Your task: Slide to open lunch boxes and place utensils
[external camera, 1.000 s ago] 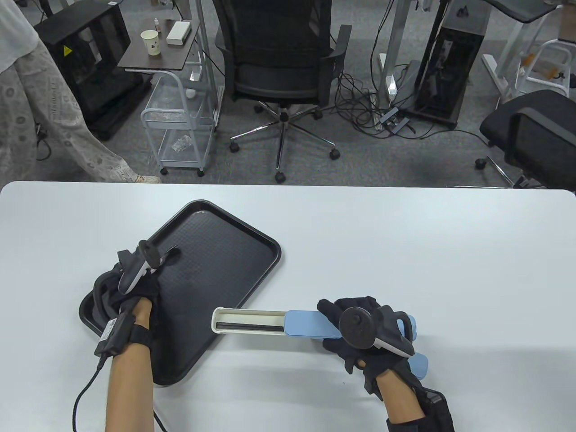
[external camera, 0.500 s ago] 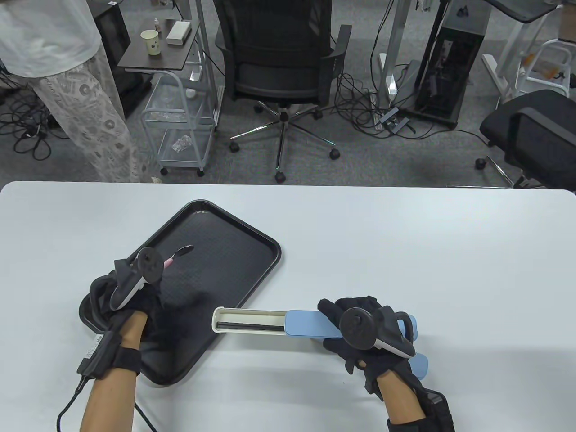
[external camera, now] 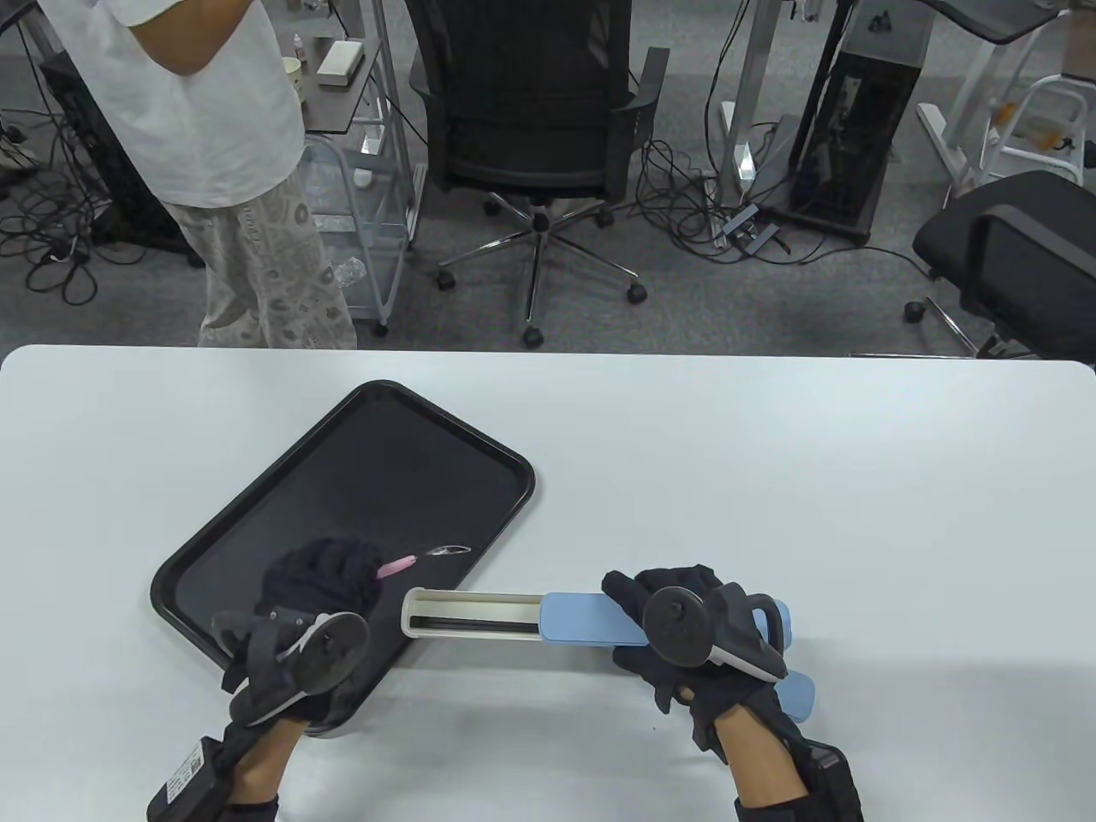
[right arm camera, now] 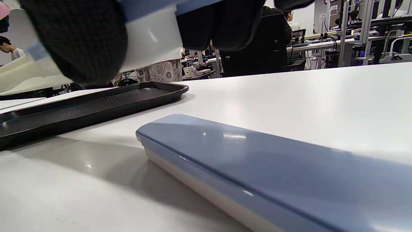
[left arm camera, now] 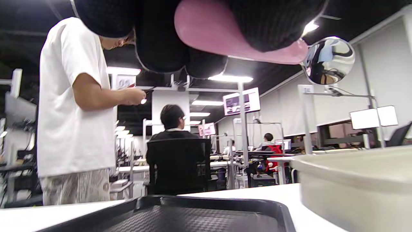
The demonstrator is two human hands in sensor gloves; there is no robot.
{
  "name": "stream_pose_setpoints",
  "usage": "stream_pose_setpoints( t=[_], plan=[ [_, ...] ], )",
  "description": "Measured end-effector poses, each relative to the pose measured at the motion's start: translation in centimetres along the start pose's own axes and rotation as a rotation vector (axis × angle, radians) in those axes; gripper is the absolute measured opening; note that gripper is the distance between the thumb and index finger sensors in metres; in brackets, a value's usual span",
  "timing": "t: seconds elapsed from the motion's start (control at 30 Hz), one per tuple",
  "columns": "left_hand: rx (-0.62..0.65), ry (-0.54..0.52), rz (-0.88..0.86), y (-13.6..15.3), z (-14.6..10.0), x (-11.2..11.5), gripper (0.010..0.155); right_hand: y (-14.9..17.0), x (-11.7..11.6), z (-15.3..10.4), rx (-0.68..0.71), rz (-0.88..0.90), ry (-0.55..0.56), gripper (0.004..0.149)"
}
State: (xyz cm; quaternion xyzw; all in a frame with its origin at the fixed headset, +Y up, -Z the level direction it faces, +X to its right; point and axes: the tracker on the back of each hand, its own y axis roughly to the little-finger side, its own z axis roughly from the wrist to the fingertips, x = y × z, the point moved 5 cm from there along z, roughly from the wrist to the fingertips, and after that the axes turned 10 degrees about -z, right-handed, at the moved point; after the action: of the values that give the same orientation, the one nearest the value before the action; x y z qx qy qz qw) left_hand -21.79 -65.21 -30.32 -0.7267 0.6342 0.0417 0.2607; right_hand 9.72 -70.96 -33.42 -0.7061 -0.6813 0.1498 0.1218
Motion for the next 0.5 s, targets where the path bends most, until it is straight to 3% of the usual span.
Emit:
stream_pose_setpoints(
  t=[0.5],
  plan=[
    [0.231,0.079,0.108,-5.5,-1.7,3.1,0.046,-1.4,0.0,-0.1,0.035,0.0,-0.004,0.077]
  ],
)
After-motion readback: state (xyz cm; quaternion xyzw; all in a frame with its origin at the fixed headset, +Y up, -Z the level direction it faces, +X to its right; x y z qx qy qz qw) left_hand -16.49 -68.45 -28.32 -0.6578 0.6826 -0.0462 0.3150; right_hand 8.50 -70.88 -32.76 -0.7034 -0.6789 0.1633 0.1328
